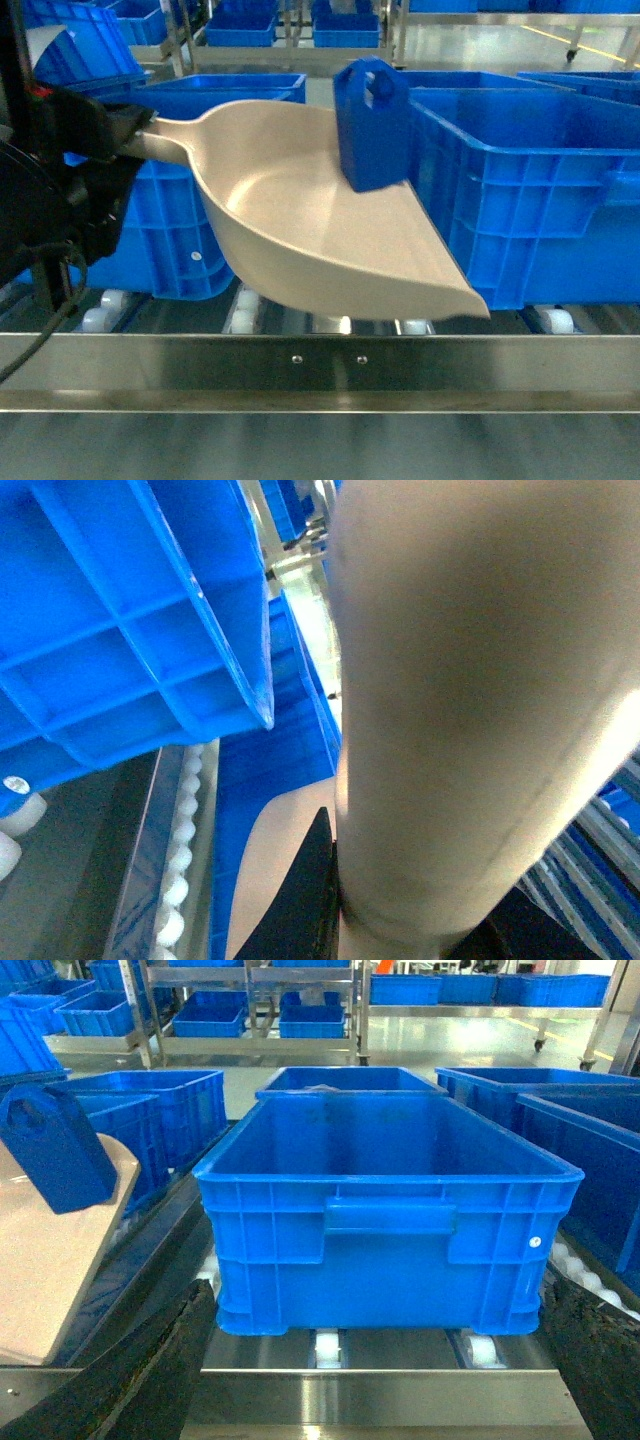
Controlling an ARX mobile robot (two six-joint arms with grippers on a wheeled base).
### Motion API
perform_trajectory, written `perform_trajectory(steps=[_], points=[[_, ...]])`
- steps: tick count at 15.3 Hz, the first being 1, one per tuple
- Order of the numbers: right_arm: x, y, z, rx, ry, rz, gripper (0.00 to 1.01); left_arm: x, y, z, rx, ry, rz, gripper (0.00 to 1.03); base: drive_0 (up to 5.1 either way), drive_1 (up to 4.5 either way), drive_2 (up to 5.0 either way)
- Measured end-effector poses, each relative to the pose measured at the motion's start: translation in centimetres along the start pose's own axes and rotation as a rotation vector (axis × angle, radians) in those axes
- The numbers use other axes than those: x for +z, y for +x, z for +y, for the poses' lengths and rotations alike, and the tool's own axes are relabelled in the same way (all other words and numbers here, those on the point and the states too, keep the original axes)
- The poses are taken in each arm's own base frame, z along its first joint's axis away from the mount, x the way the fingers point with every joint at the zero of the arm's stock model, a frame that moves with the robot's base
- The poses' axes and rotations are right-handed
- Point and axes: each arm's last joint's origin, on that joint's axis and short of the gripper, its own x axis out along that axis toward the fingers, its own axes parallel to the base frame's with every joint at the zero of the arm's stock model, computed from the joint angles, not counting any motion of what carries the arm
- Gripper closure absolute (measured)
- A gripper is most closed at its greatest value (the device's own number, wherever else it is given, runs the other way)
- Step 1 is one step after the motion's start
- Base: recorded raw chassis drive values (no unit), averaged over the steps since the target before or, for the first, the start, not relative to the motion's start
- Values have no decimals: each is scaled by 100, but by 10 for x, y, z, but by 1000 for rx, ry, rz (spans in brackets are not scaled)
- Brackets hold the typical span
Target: Place part in tray to right shelf
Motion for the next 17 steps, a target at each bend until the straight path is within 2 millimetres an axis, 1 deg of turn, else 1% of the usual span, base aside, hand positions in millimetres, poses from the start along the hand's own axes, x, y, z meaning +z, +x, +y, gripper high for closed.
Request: perform_trajectory(steps=[3,4,5,7,8,9,10,11,13,15,16,17], points=[[0,0,0,0,0,1,3,0,0,5,33,-30,-3,86,0,0,0],[0,0,0,0,0,0,3,1,0,1,19,-40,-13,86,0,0,0],[0,0,0,0,0,1,3,5,-2,-9,-17,-47,-26,86,0,0,0],[0,0,0,0,0,0,3,20,2,-47,-129,-92,-95,86,0,0,0],[0,0,0,0,0,0,3,28,6,-63,-146,-104,-118,86,0,0,0],[0,0,0,0,0,1,3,36,10,-73,-115,-119,-156,86,0,0,0],[0,0,0,0,0,0,3,44,16,-79,-68,-124,-188,86,0,0,0],[0,0,0,0,0,0,3,54,22,-82,-7,-118,-233,86,0,0,0],[0,0,0,0,0,0,3,83,33,-85,133,-86,-370,86,0,0,0],[0,0,0,0,0,0,3,118,43,-88,236,16,-555,86,0,0,0],[0,0,0,0,0,1,3,134,53,-91,283,79,-666,86,0,0,0],[0,0,0,0,0,0,3,144,61,-95,330,162,-748,86,0,0,0]])
